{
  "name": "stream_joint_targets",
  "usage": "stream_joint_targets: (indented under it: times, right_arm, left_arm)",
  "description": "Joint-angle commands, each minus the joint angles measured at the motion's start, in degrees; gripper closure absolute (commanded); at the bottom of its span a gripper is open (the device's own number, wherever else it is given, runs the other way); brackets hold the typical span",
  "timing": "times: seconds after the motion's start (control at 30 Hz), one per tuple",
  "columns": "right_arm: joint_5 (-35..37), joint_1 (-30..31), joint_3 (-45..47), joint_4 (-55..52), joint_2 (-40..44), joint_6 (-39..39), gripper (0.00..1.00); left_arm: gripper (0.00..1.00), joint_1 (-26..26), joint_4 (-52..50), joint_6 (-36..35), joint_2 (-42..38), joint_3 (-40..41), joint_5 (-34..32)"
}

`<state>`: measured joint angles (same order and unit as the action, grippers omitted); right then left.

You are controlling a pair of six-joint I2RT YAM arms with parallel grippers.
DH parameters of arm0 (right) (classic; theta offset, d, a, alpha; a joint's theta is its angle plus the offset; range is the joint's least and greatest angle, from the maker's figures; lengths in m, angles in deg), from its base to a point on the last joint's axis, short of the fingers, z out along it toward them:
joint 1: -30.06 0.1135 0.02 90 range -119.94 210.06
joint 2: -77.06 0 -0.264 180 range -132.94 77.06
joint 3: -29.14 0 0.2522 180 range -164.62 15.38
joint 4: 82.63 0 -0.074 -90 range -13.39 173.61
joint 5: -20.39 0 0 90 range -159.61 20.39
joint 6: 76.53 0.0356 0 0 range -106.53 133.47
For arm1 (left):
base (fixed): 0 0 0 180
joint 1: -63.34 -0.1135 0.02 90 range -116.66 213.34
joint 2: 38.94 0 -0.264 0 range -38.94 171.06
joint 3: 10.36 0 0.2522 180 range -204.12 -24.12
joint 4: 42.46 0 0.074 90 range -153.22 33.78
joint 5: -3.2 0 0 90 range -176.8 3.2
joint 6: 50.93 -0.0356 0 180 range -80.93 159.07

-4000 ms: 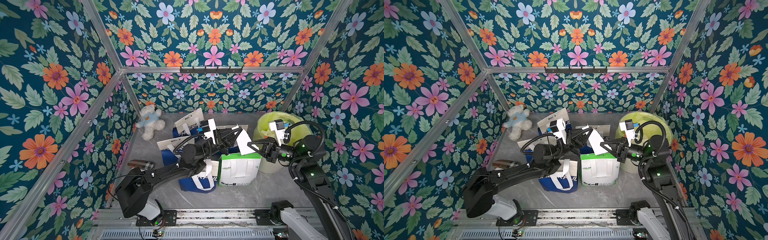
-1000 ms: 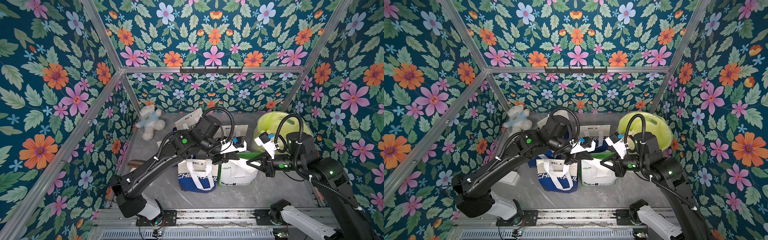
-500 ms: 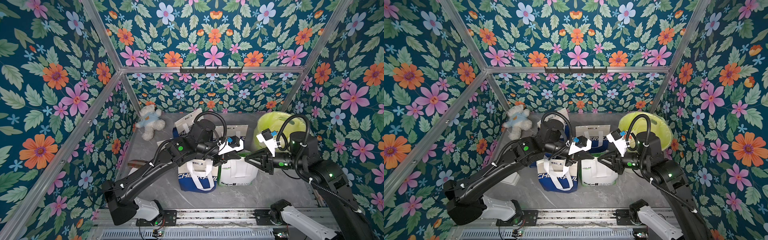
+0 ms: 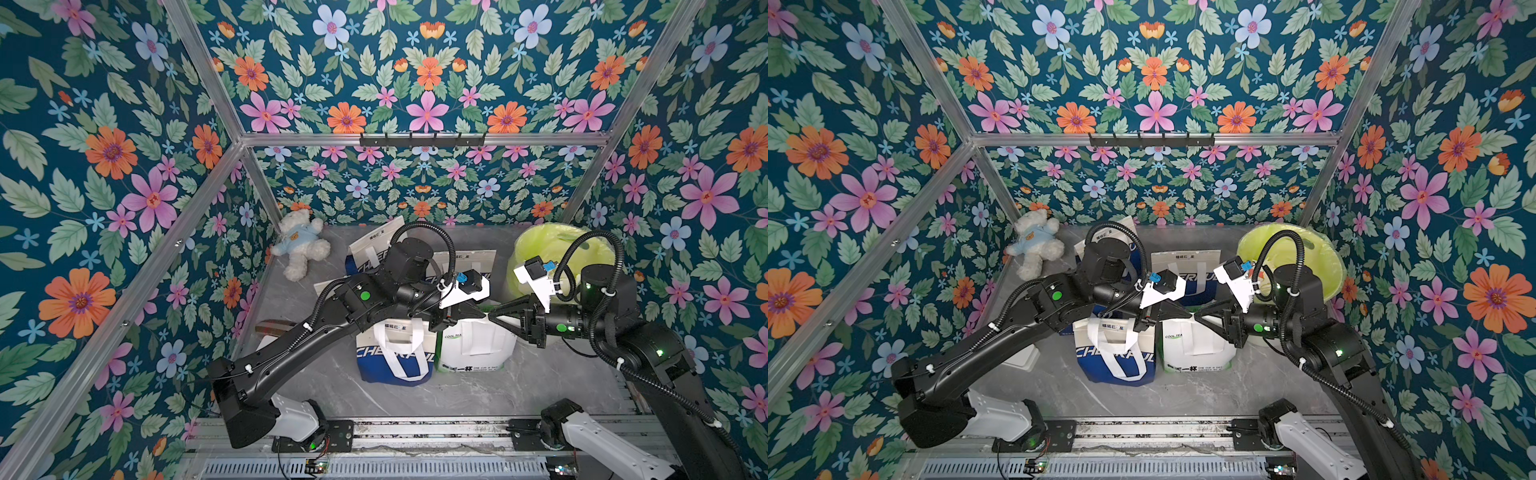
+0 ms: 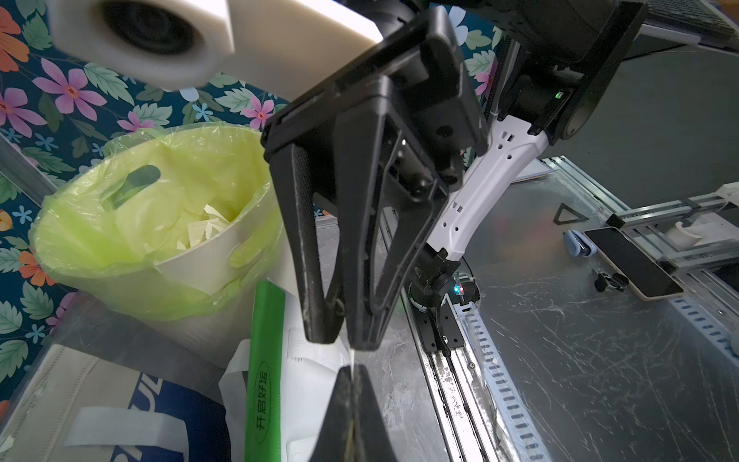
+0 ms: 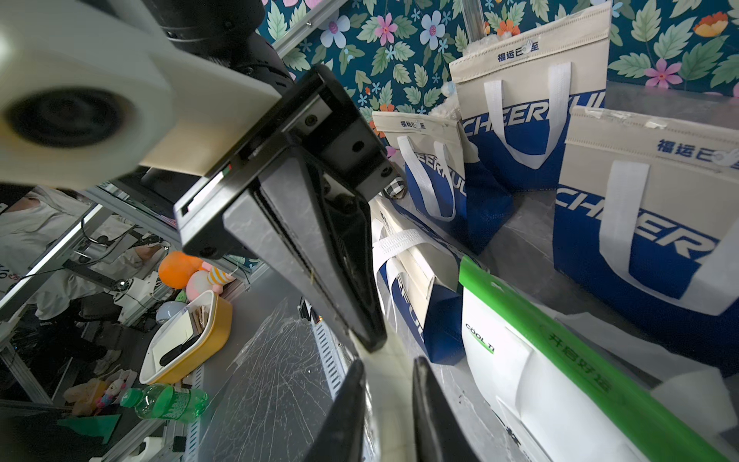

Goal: Shred takeout receipts and throw away
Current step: Shred the takeout receipt.

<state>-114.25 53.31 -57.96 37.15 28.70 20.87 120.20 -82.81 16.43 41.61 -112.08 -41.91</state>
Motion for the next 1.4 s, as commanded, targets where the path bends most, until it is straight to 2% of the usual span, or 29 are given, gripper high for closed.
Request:
stream_joint_targets:
  times: [0.0, 0.27, 0.4, 0.53, 0.63, 0.77, 0.87, 1.03, 1.17, 1.27, 1.37]
  right_arm:
    - [-0.82, 0.0, -0.16, 1.78, -0.24, 0.51, 0.76]
    - [-0.95, 0.02, 0.65, 2.27, -0.07, 0.86, 0.88]
    - [-0.63, 0.0, 0.88, 2.68, -0.01, 1.51, 1.0]
    - [1.11, -0.02, 1.06, 3.23, -0.4, 4.43, 1.0]
    - [7.12, 0.04, 0.21, 2.62, -1.39, 8.68, 1.0]
    - [13.44, 0.4, -0.88, 1.38, -2.99, 15.95, 1.0]
    - [22.94, 1.58, -0.88, -0.56, -2.95, 20.19, 1.0]
    - [34.4, 1.54, -0.18, -2.93, -3.06, 23.63, 1.0]
    - [42.0, 1.58, -3.0, -4.83, -4.07, 23.36, 1.0]
    - [48.73, 1.32, -7.84, -7.36, -6.93, 19.28, 1.0]
    - [51.07, -3.61, -11.15, -8.11, -9.78, 15.4, 1.0]
  left_arm:
    - [1.0, 0.0, 1.62, 0.22, -0.11, -0.06, 0.73]
    - [1.0, -0.03, 1.8, 0.22, -0.18, 0.03, 0.67]
    - [1.0, -0.04, 2.46, 0.31, -0.32, 0.3, 0.47]
    - [1.0, -0.01, 2.81, 0.31, -0.37, 0.66, -0.33]
    - [1.0, 0.13, 5.3, 0.18, -1.12, 1.97, -2.85]
    - [1.0, 2.64, 14.28, -1.11, -4.04, 7.01, -12.33]
    - [1.0, 5.52, 21.84, -2.87, -5.2, 10.58, -18.71]
    - [1.0, 9.52, 33.06, -4.08, -5.82, 15.53, -24.04]
    - [1.0, 11.12, 38.41, -3.88, -7.8, 18.91, -27.48]
    - [1.0, 11.22, 43.64, -3.07, -11.05, 22.73, -30.49]
    - [1.0, 11.24, 47.02, -3.03, -13.99, 24.81, -34.02]
